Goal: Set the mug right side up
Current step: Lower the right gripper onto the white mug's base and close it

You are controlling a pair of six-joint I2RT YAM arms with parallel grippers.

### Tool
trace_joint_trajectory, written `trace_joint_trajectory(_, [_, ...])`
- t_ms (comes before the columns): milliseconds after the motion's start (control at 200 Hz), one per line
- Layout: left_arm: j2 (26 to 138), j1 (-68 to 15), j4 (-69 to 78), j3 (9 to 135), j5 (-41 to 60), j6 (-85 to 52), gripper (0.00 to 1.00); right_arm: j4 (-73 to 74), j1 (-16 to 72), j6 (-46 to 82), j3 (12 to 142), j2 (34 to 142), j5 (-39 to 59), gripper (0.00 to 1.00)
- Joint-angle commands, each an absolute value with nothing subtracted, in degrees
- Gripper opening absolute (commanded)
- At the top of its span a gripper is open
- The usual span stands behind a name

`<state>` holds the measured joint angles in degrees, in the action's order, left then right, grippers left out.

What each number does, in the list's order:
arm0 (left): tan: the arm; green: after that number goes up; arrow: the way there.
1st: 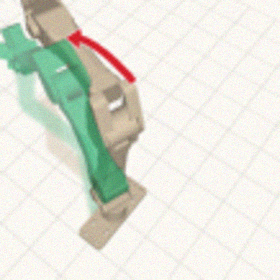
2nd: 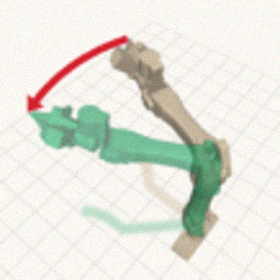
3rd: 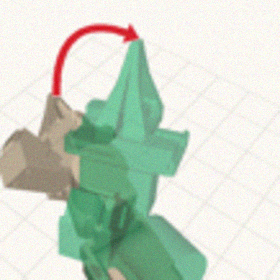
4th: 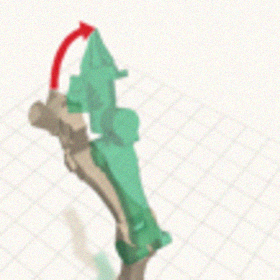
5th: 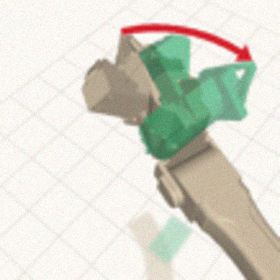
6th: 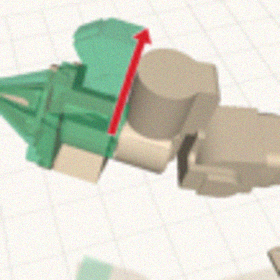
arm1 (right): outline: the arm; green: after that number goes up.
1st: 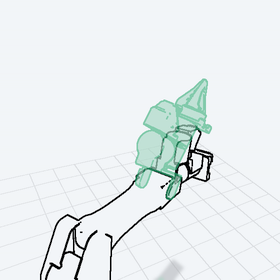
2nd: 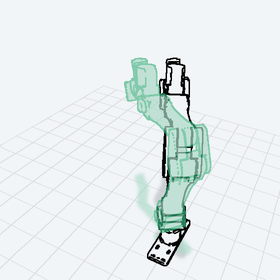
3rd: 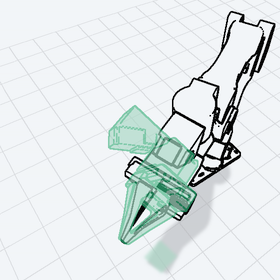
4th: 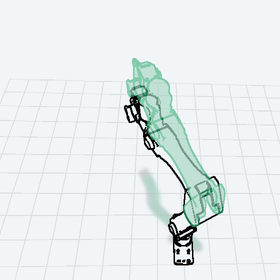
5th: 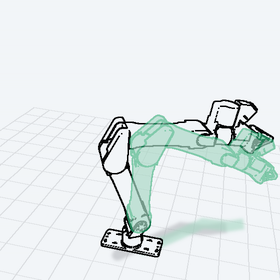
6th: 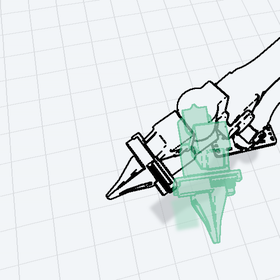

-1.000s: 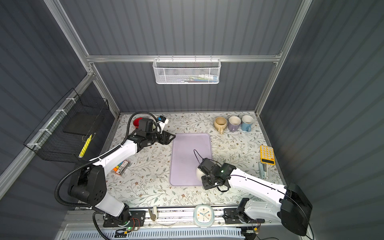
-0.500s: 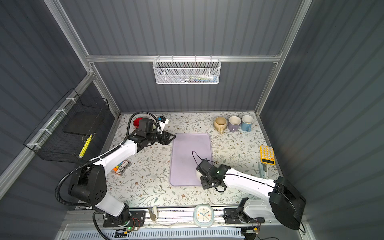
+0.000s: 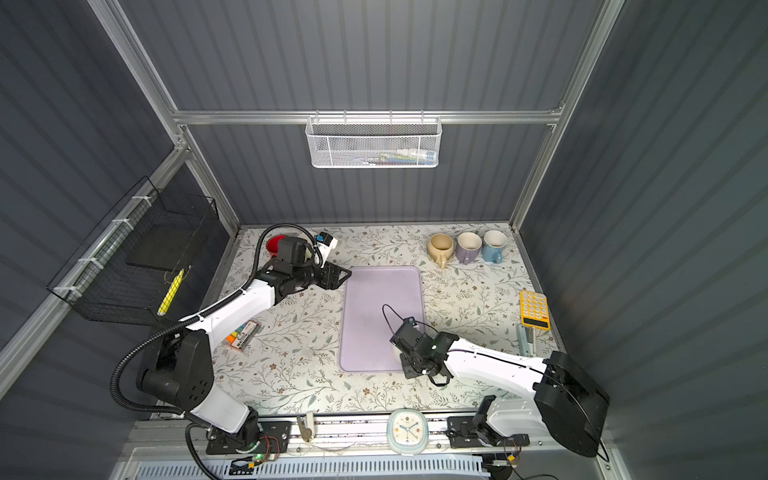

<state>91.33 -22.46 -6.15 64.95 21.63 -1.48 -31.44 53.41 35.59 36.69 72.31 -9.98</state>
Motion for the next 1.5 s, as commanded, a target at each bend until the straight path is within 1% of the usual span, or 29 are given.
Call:
trace_joint_trajectory(0, [91.42,-22.50,-5.69,64.60,22.93,-0.62,0.70,-34.59,54.03,37.92,35.52,71.89,-11.67,0.29])
trace_joint_trajectory(105, [91.32,-22.50,-5.62,64.53,23.03,-0.63,0.70,-34.99,54.52,38.51,35.81,71.84,-12.39,0.29])
trace_joint_trajectory(260, [91.28,-22.50,-5.67,64.54,23.17,-0.70,0.70,-37.09,55.50,38.56,37.11,71.49,-13.88,0.36])
trace_joint_trajectory(365, [91.23,-22.50,-5.66,64.42,23.22,-0.70,0.70,-38.23,56.15,39.22,36.87,69.45,-14.74,0.37])
trace_joint_trajectory(575, [91.60,-22.50,-5.62,64.58,23.76,-0.86,0.70,-38.99,56.90,40.08,35.81,66.96,-15.04,0.35])
trace_joint_trajectory(860, [91.74,-22.50,-5.61,64.55,23.60,-0.75,0.70,-36.80,58.27,40.26,35.83,72.25,-14.30,0.33])
trace_joint_trajectory(1106, [91.92,-22.48,-5.71,64.53,23.57,-0.77,0.70,-35.46,58.62,40.36,35.90,73.78,-15.08,0.31])
trace_joint_trajectory(1206, [91.93,-22.50,-5.71,64.68,23.65,-0.77,0.70,-34.90,58.62,40.43,35.82,74.02,-15.10,0.29])
trace_joint_trajectory(1301, [91.85,-22.46,-5.70,64.62,23.60,-0.71,0.70,-34.79,58.60,40.78,35.60,74.82,-14.73,0.24])
trace_joint_trajectory(1496, [91.85,-22.57,-5.71,64.62,23.78,-0.78,0.70,-35.39,58.64,41.14,35.95,75.61,-14.72,0.09])
